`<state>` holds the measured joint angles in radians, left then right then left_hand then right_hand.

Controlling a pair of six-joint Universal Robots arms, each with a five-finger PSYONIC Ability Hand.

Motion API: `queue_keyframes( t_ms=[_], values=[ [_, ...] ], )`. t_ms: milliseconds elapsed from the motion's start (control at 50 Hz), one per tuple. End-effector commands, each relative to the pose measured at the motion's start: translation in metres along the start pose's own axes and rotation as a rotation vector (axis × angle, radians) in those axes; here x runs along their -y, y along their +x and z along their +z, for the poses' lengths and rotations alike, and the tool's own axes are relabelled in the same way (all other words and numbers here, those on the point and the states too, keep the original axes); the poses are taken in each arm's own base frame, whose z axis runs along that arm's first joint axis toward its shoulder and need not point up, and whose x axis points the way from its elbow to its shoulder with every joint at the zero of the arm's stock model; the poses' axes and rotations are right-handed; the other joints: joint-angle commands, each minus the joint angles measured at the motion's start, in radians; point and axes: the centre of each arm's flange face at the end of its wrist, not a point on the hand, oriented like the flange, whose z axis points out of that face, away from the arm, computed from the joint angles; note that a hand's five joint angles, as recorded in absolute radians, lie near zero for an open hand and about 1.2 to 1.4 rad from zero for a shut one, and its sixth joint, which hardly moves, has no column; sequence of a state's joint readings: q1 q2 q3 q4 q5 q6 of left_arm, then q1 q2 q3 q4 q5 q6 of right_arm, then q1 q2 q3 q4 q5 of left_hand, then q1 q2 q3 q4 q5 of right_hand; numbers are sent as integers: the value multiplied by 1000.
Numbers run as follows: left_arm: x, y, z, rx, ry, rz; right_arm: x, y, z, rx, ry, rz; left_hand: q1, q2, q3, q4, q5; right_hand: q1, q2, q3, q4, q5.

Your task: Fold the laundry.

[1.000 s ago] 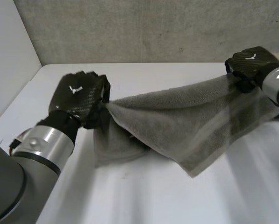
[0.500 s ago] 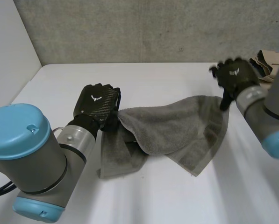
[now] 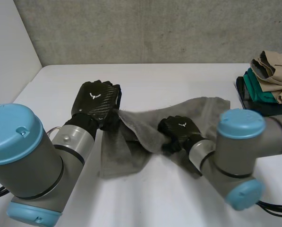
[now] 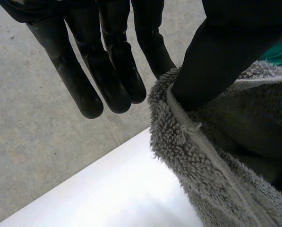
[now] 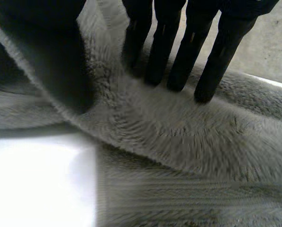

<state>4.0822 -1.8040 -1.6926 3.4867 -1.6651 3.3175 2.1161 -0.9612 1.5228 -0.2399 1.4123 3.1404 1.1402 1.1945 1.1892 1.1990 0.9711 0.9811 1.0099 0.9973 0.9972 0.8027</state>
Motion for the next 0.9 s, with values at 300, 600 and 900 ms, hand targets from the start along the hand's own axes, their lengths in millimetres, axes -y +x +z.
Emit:
queue_keyframes(
  t_ms=[300, 600, 900],
  values=[
    [104, -49, -15, 146, 307, -8, 192, 22, -110, -149, 194, -468, 256, 202, 207, 197, 251, 415, 386, 399, 399, 419],
    [96, -42, 2, 69, 260, 8, 190, 53, -90, -95, 36, -450, 256, 202, 207, 197, 251, 415, 386, 399, 399, 419],
    [-45, -21, 41, -4, -177, -27, 93, 63, -32, -24, -184, -371, -771, -825, -820, -830, -776, 415, 386, 399, 399, 419]
  ],
)
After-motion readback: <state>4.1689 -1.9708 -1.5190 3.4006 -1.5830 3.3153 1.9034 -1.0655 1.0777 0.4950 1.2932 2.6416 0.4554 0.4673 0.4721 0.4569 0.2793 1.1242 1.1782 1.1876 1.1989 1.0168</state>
